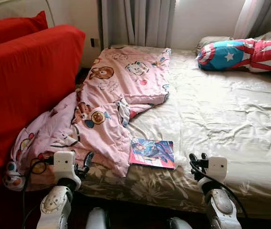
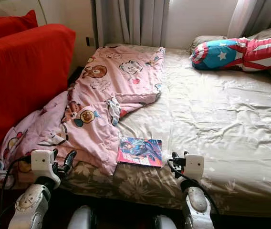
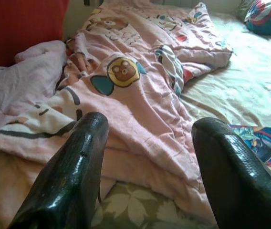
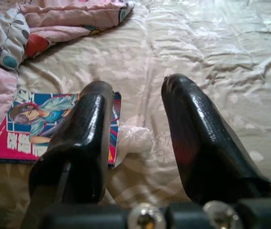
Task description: Clean up the room
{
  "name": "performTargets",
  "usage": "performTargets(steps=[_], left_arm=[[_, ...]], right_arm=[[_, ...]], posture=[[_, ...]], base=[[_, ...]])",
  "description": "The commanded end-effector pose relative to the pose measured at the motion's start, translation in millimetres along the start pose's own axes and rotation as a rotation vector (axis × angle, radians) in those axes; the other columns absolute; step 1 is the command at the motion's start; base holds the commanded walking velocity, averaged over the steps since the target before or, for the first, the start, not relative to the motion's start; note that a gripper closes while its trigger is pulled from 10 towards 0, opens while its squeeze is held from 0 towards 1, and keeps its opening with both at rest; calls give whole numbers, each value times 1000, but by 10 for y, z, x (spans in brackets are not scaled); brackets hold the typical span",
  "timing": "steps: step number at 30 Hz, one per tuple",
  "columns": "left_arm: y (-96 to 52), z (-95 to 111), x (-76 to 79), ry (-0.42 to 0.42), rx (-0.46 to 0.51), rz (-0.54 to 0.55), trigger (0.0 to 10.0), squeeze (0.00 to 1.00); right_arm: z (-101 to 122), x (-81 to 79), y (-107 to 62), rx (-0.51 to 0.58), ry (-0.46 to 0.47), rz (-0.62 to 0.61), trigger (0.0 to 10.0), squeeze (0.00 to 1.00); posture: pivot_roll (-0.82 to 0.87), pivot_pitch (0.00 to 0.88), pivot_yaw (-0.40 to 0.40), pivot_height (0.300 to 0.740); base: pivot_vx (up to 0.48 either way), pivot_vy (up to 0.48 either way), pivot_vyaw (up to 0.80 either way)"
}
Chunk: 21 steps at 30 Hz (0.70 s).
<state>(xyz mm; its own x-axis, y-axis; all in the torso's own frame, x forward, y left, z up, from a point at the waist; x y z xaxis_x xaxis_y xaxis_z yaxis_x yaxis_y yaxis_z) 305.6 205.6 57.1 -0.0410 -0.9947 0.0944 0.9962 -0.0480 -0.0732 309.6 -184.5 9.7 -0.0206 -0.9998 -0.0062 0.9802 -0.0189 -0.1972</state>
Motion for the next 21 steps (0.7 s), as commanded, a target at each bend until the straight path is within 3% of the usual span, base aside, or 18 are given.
performTargets(steps=[1,4,21], left_arm=[[6,15,-10,-7,0,-1,10000,0],[4,10,-6,-8,-2,-3,10000,0],[16,25,-17,-10,1,-7,10000,0]], right_arm=[[19,6,16,9,-12,0,10000,0],[9,14,13,6,-12,-3,10000,0],[-101,84,8,-42,35,-45,10000,0]], posture=[[22,0,-39,619],[23,0,-39,619],[23,6,-31,619]], base=[[296,0,800],[299,0,800],[322,0,0]])
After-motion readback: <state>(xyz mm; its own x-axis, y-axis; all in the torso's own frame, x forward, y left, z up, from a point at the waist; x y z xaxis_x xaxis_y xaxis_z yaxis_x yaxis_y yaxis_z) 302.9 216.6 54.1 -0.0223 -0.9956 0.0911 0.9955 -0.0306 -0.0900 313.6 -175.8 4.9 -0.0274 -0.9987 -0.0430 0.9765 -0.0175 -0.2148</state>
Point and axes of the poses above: a point about 5 cm out from each wrist's last joint towards the gripper, its own y axis pointing out of the wrist towards the gripper, its own z axis along the axis of the wrist's last joint, x = y × z, the point moved 4 cm from there along y, pointing out of the wrist towards the gripper, and after that the axes turned 4 degrees about -y, right-handed, at the moved point
